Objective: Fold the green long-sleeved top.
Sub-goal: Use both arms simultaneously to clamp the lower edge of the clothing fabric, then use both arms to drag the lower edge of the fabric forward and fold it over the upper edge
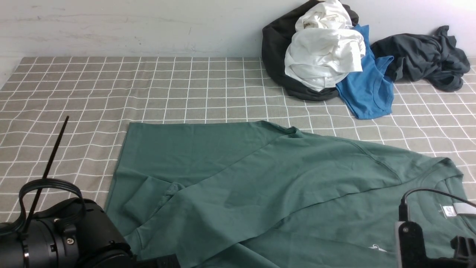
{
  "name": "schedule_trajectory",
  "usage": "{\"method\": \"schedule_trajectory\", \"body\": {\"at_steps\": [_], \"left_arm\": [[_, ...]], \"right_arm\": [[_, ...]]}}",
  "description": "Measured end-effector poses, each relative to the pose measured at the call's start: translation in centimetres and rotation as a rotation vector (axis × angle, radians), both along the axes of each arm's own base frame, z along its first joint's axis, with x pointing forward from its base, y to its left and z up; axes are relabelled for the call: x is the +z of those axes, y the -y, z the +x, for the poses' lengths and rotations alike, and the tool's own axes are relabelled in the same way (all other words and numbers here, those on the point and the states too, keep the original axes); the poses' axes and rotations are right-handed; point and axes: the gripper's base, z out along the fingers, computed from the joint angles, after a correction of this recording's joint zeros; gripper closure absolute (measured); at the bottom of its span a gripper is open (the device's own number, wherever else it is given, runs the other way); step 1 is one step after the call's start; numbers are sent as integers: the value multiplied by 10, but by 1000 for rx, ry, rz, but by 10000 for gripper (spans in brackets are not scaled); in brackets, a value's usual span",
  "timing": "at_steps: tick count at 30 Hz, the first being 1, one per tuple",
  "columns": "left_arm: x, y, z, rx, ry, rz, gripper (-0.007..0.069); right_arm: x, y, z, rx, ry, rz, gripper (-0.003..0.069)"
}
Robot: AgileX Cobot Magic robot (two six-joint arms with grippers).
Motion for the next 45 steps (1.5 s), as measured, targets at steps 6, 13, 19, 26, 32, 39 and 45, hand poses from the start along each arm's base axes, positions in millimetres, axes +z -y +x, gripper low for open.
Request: {"method": "schedule_trajectory", "body": {"at_steps": [6,13,19,26,32,39,45], "left_arm": [[0,1,1,0,15,-15,619],[0,2,2,-3,22,-21,619],[0,2,2,-3,22,-21,619],[10,-3,9,51,34,4,619],[44,-12,42,112,111,-36,617],[92,-28,99,134,262,-105,611],[117,-29,168,162,340,-134,611]], "right_arm": [[-22,5,4,129,122,-36,148],[-36,3,11,194,98,-85,172],[-39,3,12,212,93,-101,401],[-25,1,19,184,122,-104,655],[19,-6,46,154,238,-99,657],[61,1,100,-22,302,29,659],[76,4,153,-134,224,152,659]]}}
